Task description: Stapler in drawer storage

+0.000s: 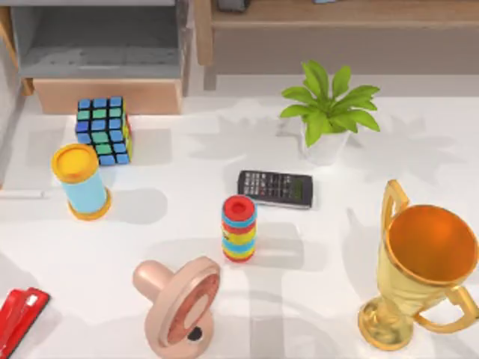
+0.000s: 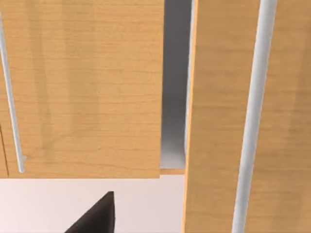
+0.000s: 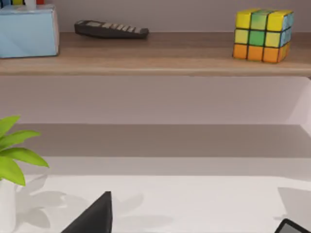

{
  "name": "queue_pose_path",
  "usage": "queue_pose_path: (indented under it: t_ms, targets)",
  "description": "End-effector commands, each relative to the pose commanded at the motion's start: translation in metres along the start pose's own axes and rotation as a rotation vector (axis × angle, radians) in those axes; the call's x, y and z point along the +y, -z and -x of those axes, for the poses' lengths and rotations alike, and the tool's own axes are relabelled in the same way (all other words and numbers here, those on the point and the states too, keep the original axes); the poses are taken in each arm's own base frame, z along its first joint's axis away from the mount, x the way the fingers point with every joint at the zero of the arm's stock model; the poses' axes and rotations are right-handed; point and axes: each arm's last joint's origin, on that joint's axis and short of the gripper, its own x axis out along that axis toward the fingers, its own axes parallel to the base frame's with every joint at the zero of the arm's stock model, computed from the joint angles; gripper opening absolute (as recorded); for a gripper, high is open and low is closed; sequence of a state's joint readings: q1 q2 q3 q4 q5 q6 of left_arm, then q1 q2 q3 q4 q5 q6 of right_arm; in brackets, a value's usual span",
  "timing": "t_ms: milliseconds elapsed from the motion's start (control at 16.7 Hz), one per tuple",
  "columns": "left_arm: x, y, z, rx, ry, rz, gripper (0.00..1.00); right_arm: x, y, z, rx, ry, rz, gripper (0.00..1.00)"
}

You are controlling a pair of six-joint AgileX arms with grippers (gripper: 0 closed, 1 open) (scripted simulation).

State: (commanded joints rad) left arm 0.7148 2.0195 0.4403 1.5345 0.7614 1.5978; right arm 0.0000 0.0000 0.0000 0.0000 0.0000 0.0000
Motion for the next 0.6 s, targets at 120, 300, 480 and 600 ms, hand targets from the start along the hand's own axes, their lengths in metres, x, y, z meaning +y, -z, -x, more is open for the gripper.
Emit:
queue_pose_path:
  t_ms: [120, 300, 480, 600]
  targets:
    - [-0.0001, -0.0002, 0.0049, 0.000, 0.000, 0.000, 1.00, 0.0000, 0.0000, 0.0000, 0.000, 0.000, 0.000, 1.00]
    - [-0.0009, -0.0007, 0.0034, -0.003, 0.002, 0.002, 1.00, 0.0000, 0.0000, 0.0000, 0.000, 0.000, 0.000, 1.00]
    - [-0.0007, -0.0004, 0.0036, 0.007, 0.016, 0.029, 1.00, 0.0000, 0.0000, 0.0000, 0.000, 0.000, 0.000, 1.00]
    - [-0.0003, 0.0000, 0.0038, 0.029, 0.047, 0.093, 1.00, 0.0000, 0.0000, 0.0000, 0.000, 0.000, 0.000, 1.00]
